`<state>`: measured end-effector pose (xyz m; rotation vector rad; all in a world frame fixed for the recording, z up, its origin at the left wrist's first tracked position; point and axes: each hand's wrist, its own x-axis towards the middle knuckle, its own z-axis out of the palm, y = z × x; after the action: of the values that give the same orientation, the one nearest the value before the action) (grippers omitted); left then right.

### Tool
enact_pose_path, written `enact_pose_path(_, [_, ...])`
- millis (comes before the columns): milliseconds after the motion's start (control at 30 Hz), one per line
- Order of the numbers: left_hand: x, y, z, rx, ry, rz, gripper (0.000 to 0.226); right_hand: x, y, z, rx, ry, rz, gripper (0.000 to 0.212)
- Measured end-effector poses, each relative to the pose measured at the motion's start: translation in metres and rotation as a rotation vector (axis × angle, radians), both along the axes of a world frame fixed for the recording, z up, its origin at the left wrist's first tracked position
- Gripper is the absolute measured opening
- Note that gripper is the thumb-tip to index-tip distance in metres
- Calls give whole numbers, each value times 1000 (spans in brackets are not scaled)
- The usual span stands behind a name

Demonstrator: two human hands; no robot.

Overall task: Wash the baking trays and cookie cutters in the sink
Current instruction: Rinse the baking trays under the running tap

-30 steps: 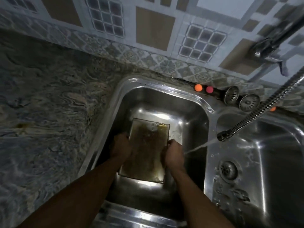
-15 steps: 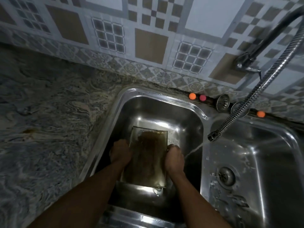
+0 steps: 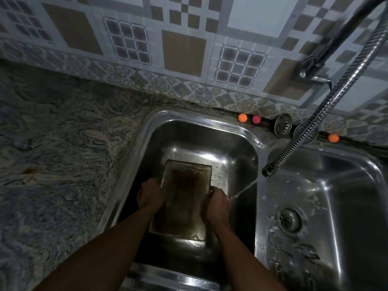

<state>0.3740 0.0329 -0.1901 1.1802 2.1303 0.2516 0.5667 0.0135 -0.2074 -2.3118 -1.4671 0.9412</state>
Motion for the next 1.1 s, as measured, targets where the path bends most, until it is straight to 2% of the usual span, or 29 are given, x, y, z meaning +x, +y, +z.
enact_pose_path(133, [3,-2,-1,13,22,-2,30,-4,-4,0,-6,69,-68,28])
enact_pose_path(300, [2,-3,-7,23,3,14,31,-3,3,-1,57,137,-62,30])
enact_pose_path(433, [3,-5,-8,62,-20,43,22,-4,2,2,165,192,-109,19])
enact_pose_path(567, [8,-5,-8,146,-119,170,44,-4,5,6,224,242,-173,12])
enact_pose_path(700, [11,-3,-2,154,-174,132,30,-1,9,8,236,232,-199,21])
enact_pose_path(867, [14,-3,6,229,-332,109,32,9,11,25,292,267,-244,16])
enact_pose_path(1100, [61,-1,34,258,-526,-104,37,58,-1,81,382,325,-376,17])
